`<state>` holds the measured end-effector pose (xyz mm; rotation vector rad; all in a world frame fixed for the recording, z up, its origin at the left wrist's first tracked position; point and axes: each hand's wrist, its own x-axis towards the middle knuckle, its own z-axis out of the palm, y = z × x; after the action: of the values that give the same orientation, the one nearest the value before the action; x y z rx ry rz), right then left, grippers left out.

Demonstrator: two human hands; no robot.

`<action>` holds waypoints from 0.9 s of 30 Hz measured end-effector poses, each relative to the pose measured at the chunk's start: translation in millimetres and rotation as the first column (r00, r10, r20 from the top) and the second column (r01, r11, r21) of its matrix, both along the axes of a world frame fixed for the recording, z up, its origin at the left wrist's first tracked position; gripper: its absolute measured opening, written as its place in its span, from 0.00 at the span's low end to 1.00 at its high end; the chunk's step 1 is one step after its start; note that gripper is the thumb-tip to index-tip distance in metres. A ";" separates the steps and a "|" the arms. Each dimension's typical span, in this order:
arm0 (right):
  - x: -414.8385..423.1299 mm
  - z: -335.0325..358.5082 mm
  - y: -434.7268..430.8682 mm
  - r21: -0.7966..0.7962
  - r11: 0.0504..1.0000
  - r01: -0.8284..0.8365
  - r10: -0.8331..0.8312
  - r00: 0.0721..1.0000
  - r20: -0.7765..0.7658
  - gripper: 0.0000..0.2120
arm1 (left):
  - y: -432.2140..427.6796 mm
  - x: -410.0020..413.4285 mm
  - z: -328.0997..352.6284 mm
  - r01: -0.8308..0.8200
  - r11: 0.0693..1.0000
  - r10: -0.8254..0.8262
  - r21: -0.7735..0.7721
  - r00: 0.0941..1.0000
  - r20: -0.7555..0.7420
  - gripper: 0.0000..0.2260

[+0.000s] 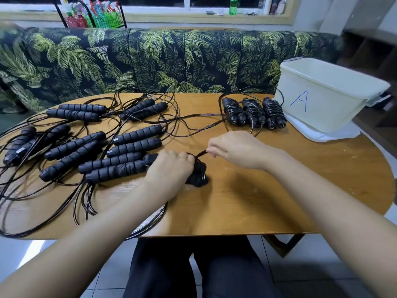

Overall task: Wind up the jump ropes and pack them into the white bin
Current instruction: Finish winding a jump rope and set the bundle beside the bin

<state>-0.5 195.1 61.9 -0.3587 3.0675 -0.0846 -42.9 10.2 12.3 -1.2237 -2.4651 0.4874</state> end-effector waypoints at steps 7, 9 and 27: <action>32.5 -42.8 -35.2 -0.435 0.900 0.033 -0.202 0.916 -0.347 0.11 | 8.7 -2.7 0.6 -0.334 0.739 0.103 0.585 0.914 0.391 0.23; 38.0 -55.8 -35.1 -0.634 0.773 0.003 -0.226 0.936 -0.270 0.11 | 9.0 -4.9 4.8 -0.427 0.629 -0.013 0.650 0.830 0.558 0.21; -16.0 -11.6 24.8 -0.462 0.885 0.056 0.113 0.938 0.329 0.04 | 11.9 26.6 24.3 0.185 0.982 -0.191 0.047 0.969 0.158 0.21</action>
<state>-16.5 219.8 50.3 -0.3604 2.6528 -0.8043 -16.3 22.1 36.6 -1.5201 -2.4429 0.3067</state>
